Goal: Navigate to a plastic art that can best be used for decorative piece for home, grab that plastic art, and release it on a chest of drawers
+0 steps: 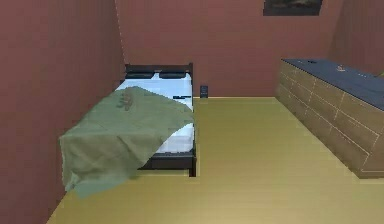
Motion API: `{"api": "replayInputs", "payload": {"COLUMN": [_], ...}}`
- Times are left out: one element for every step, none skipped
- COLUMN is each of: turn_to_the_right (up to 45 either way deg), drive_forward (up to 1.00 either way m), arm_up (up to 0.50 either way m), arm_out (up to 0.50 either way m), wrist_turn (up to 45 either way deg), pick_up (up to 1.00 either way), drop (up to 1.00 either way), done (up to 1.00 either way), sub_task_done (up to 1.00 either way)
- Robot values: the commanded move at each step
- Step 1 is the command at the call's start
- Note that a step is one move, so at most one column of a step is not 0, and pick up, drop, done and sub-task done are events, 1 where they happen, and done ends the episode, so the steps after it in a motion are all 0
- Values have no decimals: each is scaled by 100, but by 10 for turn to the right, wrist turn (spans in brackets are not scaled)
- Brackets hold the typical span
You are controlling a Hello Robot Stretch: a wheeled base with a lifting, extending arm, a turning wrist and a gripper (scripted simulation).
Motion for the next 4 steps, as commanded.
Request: {"api": "replayInputs", "payload": {"turn_to_the_right": [240, 0, 0, -30], "drive_forward": [0, 100, 30, 0], "arm_up": [0, 0, 0, 0], "arm_out": [0, 0, 0, 0], "wrist_turn": [0, 0, 0, 0], "pick_up": [0, 0, 0, 0], "drop": [0, 0, 0, 0], "done": [0, 0, 0, 0], "sub_task_done": [0, 0, 0, 0]}}
